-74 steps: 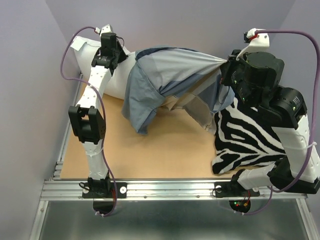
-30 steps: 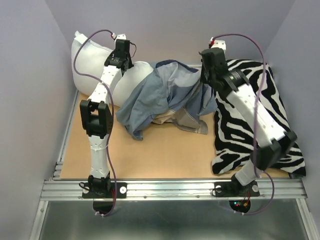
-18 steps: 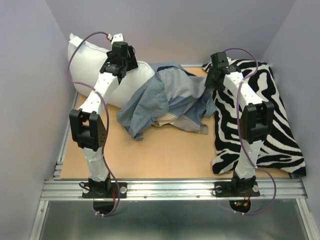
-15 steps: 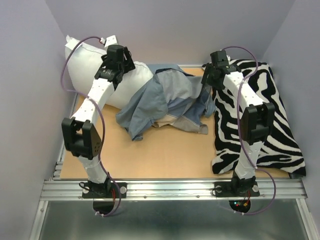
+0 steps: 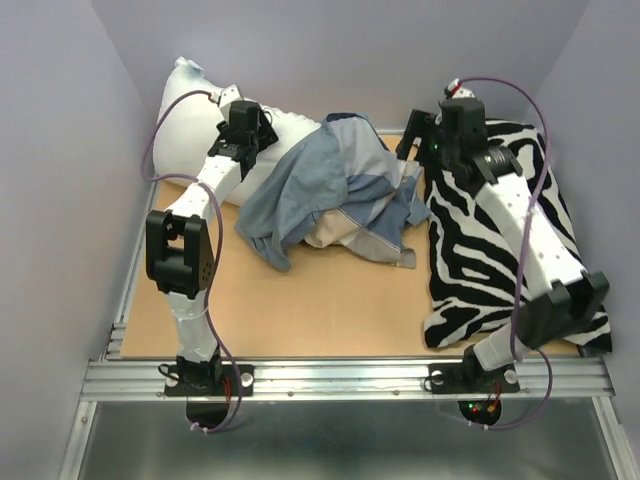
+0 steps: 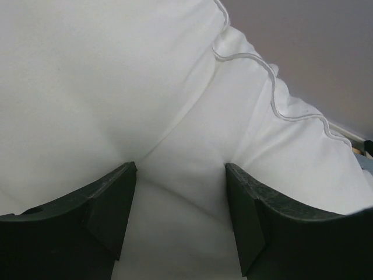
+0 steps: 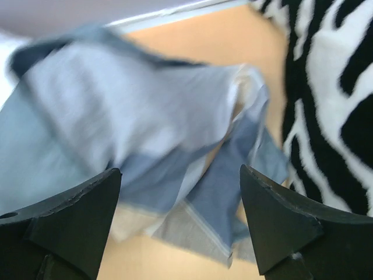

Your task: Remove the pillowcase from the pillow

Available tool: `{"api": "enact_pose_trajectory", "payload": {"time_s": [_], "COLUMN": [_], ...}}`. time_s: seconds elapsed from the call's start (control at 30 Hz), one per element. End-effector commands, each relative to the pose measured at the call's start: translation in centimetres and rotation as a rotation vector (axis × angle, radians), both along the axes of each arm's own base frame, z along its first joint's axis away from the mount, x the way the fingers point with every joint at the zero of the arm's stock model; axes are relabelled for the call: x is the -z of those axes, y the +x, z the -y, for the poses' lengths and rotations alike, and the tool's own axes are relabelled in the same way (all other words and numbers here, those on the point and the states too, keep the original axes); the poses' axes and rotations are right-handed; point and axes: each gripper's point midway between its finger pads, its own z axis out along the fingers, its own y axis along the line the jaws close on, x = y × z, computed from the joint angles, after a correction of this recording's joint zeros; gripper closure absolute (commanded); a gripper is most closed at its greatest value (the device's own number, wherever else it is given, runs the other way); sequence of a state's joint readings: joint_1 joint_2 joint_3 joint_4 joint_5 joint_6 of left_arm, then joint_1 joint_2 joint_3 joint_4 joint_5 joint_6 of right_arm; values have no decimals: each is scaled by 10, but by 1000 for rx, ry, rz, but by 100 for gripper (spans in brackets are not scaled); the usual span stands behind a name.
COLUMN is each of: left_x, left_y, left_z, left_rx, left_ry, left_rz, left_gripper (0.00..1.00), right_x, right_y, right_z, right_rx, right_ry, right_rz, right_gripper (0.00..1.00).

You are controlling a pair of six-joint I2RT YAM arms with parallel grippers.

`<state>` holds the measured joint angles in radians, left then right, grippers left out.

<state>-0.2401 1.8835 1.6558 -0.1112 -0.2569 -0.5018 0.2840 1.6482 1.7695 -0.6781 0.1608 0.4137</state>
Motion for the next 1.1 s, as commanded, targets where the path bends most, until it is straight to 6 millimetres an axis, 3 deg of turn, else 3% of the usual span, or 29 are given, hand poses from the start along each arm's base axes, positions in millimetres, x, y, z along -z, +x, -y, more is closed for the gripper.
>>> {"api": "enact_pose_trajectory", "payload": {"time_s": [0.0,0.03,0.07,0.17,0.2,0.23,0.27,0.33,0.37,0.4,0.43,0.47,0.5,0.53,0.57,0.63,0.8,0.83,0.87,0.93,0.97,1.0,1.07], "left_x": [-3,-2,2,-9,-13,-34,-24,-37,-56,-57,-42,-56,-40,-36,-45,-34,-43,-36,-42,-26,-24,-18,-6], "left_y": [8,11,13,12,5,-1,-2,-20,-31,-37,-47,-58,-66,-73,-83,-93,-109,-114,-120,-127,-128,-128,-127], "left_z": [-3,-3,-3,1,1,0,-1,-6,-7,-9,-11,-13,-13,-13,-14,-12,-15,-15,-16,-19,-22,-23,-27], "left_rx": [5,10,14,29,31,30,28,11,8,-1,-8,-10,-19,-19,-14,-1,10,7,4,-15,-24,-32,-42], "left_ry": [-19,-21,-23,-43,-50,-65,-62,-84,-106,-118,-123,-144,-168,-181,-201,-212,-212,-221,-246,-251,-250,-250,-252], "left_rz": [-25,-29,-39,-33,-30,16,5,43,84,89,64,97,87,88,116,113,126,121,149,144,147,139,123], "left_gripper": [27,27,27,27,26,25,24,22,22,22,22,21,21,21,21,21,20,20,20,18,18,17,16], "right_x": [-4,6,34,73,92,101,109,128,129,134,154,163,167,175,179,178,197,200,206,205,203,202,189], "right_y": [-55,-65,-80,-96,-101,-102,-101,-96,-94,-91,-88,-87,-78,-76,-74,-70,-59,-56,-55,-52,-51,-52,-49], "right_z": [-53,-60,-78,-108,-126,-134,-142,-166,-178,-184,-187,-188,-197,-196,-198,-203,-205,-203,-206,-210,-209,-206,-197], "right_rx": [-193,-205,-244,-307,-336,-349,-360,-388,-400,-398,-385,-379,-369,-352,-350,-335,-285,-271,-274,-274,-266,-253,-210], "right_ry": [70,65,82,102,107,107,110,112,122,131,118,116,147,148,158,181,187,179,174,187,192,186,166], "right_rz": [66,63,31,-8,-23,-25,-28,-30,-10,-8,-28,-38,-12,-13,-8,27,46,47,42,43,46,34,51], "right_gripper": [12,12,11,11,11,11,11,11,11,11,11,10,10,10,10,10,14,17,24,46,63,85,99]}}
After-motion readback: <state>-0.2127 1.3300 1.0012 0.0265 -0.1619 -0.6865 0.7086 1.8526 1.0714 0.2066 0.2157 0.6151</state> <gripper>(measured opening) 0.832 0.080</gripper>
